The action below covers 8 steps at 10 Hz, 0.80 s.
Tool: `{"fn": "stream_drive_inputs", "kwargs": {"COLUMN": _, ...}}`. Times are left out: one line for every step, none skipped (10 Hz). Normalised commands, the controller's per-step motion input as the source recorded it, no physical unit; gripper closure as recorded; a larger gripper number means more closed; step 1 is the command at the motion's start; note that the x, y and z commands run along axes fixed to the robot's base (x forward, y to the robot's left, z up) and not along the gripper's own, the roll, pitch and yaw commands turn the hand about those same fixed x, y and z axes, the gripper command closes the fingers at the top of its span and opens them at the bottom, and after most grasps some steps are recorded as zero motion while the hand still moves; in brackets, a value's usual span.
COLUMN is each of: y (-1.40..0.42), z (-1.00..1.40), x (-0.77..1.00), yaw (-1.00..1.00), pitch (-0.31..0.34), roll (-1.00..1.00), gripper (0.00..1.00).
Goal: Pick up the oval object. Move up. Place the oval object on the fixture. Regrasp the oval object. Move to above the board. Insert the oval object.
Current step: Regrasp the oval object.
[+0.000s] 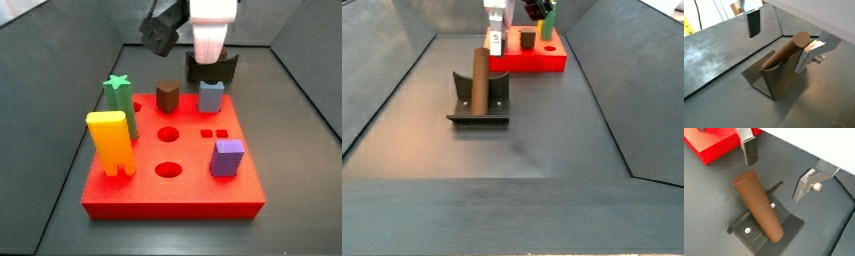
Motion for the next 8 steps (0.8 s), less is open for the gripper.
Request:
{"fn": "stream_drive_inputs", "kwargs": {"y": -0.02, "z": -0.04, "x": 0.69, "yaw": 0.02, "pitch": 0.088, "roll": 0.12, "gripper": 0.00}}
{"fn": "stream_drive_inputs", "kwargs": {"y": -0.02, "z": -0.04, "x": 0.66, "yaw": 0.02, "pitch": 0.089, "roll": 0.12, "gripper": 0.00}}
{"fn": "stream_drive_inputs", "kwargs": {"y": -0.02, "z": -0.04, "x": 0.59, "yaw": 0.02, "pitch": 0.092, "roll": 0.13, "gripper": 0.00}}
{"fn": "stream_drive_inputs", "kwargs": {"y": -0.03, "z": -0.04, "x": 0.54, "yaw": 0.02, "pitch": 0.092, "roll": 0.13, "gripper": 0.00}}
{"fn": "stream_drive_inputs", "kwargs": {"y": -0.02, "z": -0.05, "x": 0.48, "yaw": 0.02, "pitch": 0.096, "roll": 0.12, "gripper": 0.00}}
{"fn": "stream_drive_inputs", "kwargs": {"y": -0.02, "z": -0.04, "x": 0.43, "yaw": 0.02, "pitch": 0.101, "roll": 0.13, "gripper": 0.00}}
{"fn": "stream_drive_inputs", "kwargs": {"y": -0.02, "z": -0.04, "x": 0.39, "yaw": 0.02, "pitch": 0.109, "roll": 0.13, "gripper": 0.00}}
{"fn": "stream_drive_inputs", "kwargs": {"y": -0.02, "z": -0.04, "x": 0.34, "yaw": 0.02, "pitch": 0.115, "roll": 0.13, "gripper": 0.00}}
